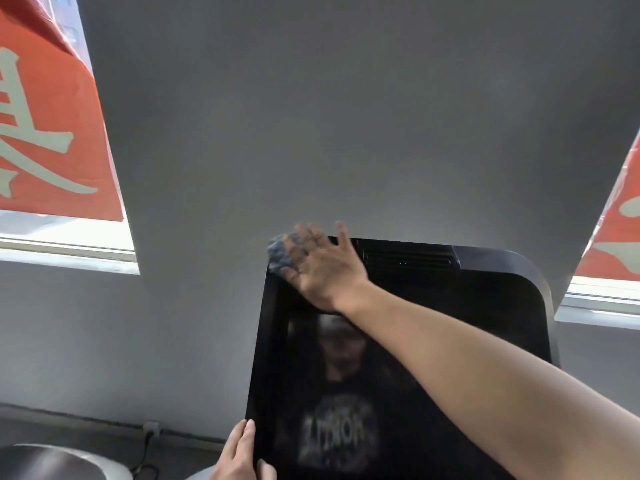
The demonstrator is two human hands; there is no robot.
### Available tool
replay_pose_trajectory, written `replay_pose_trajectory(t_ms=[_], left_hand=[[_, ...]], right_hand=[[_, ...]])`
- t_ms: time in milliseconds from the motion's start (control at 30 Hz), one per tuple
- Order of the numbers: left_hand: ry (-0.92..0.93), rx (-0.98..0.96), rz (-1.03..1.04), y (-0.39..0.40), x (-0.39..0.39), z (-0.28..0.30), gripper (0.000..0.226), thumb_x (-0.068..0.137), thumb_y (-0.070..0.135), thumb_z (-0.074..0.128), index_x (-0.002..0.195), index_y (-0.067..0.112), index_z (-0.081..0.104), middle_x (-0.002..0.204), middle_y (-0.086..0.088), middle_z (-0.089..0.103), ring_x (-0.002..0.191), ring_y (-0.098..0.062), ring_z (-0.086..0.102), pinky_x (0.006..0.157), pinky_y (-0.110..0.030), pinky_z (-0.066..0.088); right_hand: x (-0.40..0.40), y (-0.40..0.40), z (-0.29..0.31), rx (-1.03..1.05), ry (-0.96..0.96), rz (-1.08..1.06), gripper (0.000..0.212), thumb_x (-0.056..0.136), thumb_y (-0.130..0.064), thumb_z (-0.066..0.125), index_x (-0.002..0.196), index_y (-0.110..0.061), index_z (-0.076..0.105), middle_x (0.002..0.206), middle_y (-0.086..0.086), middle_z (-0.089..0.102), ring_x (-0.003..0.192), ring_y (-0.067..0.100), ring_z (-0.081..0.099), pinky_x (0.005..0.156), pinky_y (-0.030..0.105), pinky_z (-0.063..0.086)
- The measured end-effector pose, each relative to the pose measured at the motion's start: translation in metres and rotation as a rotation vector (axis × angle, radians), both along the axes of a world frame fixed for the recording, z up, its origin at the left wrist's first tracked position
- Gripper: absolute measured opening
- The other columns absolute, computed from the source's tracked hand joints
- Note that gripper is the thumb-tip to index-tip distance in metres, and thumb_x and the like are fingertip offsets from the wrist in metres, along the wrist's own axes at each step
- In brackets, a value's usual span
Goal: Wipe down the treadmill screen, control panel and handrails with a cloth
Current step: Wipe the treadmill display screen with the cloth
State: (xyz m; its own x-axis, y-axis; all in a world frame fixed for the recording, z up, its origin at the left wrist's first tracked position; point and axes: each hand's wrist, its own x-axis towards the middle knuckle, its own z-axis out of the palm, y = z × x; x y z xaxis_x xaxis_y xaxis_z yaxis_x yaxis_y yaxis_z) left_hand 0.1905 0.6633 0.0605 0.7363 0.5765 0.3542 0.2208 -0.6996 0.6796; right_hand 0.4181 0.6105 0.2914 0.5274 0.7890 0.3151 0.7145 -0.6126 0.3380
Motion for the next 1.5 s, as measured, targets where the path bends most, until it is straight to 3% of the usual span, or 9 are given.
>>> replay_pose_trajectory(t_ms=[167,267,333,433,600,833,933,1167,1500], left_hand=[[0.061,-0.022,-0.048,0.007,-0.001,0.015,0.063,0.059,0.024,0.055,0.113,0.004,0.078,0.114,-0.016,0.077,0.074,-0.019,0.078,0.064,-0.016,0.050],[-0.012,0.111,-0.115,0.016,0.010,0.037,0.081,0.070,0.020,0.063,0.149,0.032,0.054,0.152,0.000,0.056,0.126,-0.018,0.065,0.093,-0.026,0.057],[0.028,0.152,-0.148,0.016,0.024,0.063,0.078,0.093,0.022,0.056,0.164,0.032,0.024,0.170,0.004,0.026,0.155,-0.016,0.030,0.121,-0.027,0.031],[0.129,0.117,-0.120,0.020,0.050,0.095,0.078,0.103,0.027,0.045,0.167,0.025,0.001,0.175,0.005,0.001,0.160,-0.014,0.008,0.125,-0.028,0.019],[0.171,0.148,-0.066,0.030,0.068,0.113,0.075,0.106,0.030,0.041,0.167,0.026,-0.003,0.175,0.001,0.005,0.156,-0.020,0.027,0.117,-0.034,0.035],[0.228,0.234,-0.007,0.052,0.098,0.133,0.082,0.102,0.015,0.044,0.166,0.027,-0.006,0.175,0.006,0.008,0.121,-0.039,0.064,0.091,-0.042,0.052],[0.254,0.234,-0.015,0.050,0.101,0.131,0.085,0.101,0.019,0.046,0.165,0.029,-0.010,0.175,0.007,0.005,0.120,-0.041,0.065,0.092,-0.044,0.054],[0.266,0.245,-0.012,0.047,0.098,0.133,0.089,0.099,0.010,0.047,0.166,0.028,-0.008,0.175,0.004,0.008,0.123,-0.040,0.062,0.094,-0.043,0.052],[0.190,0.367,-0.046,0.039,0.132,0.191,0.083,0.097,0.010,0.049,0.165,0.016,0.002,0.173,-0.006,0.015,0.145,-0.036,0.038,0.108,-0.047,0.045]], right_hand=[[0.018,-0.057,0.005,0.119,0.040,-0.171,0.076,0.104,-0.070,0.009,0.167,-0.027,0.009,0.173,0.007,0.020,0.159,0.026,0.017,0.124,0.066,0.003],[0.014,-0.049,0.002,0.120,-0.010,-0.201,0.075,0.105,-0.065,0.011,0.166,-0.021,0.012,0.167,0.008,0.029,0.155,0.031,0.022,0.122,0.068,0.008],[0.006,-0.027,0.003,0.095,-0.016,-0.162,0.073,0.107,-0.061,0.014,0.167,-0.020,0.009,0.169,0.007,0.027,0.156,0.034,0.020,0.122,0.069,0.007],[-0.004,-0.001,0.000,0.002,-0.006,-0.044,0.067,0.110,-0.055,0.017,0.168,-0.026,0.000,0.176,0.003,0.007,0.162,0.031,0.006,0.124,0.069,0.003],[0.014,-0.039,0.015,-0.008,0.033,-0.087,0.065,0.110,-0.056,0.017,0.168,-0.031,0.000,0.176,-0.005,0.009,0.161,0.022,0.012,0.124,0.067,0.002],[-0.006,-0.015,0.007,-0.016,-0.005,-0.145,0.067,0.111,-0.050,0.022,0.168,-0.017,0.007,0.174,0.011,0.018,0.158,0.038,0.015,0.122,0.071,0.006],[-0.004,0.000,0.006,-0.071,-0.007,-0.038,0.063,0.112,-0.045,0.021,0.168,-0.024,0.000,0.177,0.006,0.005,0.162,0.034,0.006,0.123,0.070,0.002],[0.007,-0.081,0.019,-0.042,-0.057,-0.264,0.066,0.110,-0.049,0.021,0.163,-0.011,0.022,0.165,0.015,0.035,0.147,0.037,0.037,0.119,0.071,0.017],[0.002,-0.048,0.019,-0.063,-0.071,-0.193,0.067,0.112,-0.045,0.018,0.165,-0.004,0.016,0.174,0.015,0.013,0.161,0.034,0.005,0.124,0.068,0.002]])
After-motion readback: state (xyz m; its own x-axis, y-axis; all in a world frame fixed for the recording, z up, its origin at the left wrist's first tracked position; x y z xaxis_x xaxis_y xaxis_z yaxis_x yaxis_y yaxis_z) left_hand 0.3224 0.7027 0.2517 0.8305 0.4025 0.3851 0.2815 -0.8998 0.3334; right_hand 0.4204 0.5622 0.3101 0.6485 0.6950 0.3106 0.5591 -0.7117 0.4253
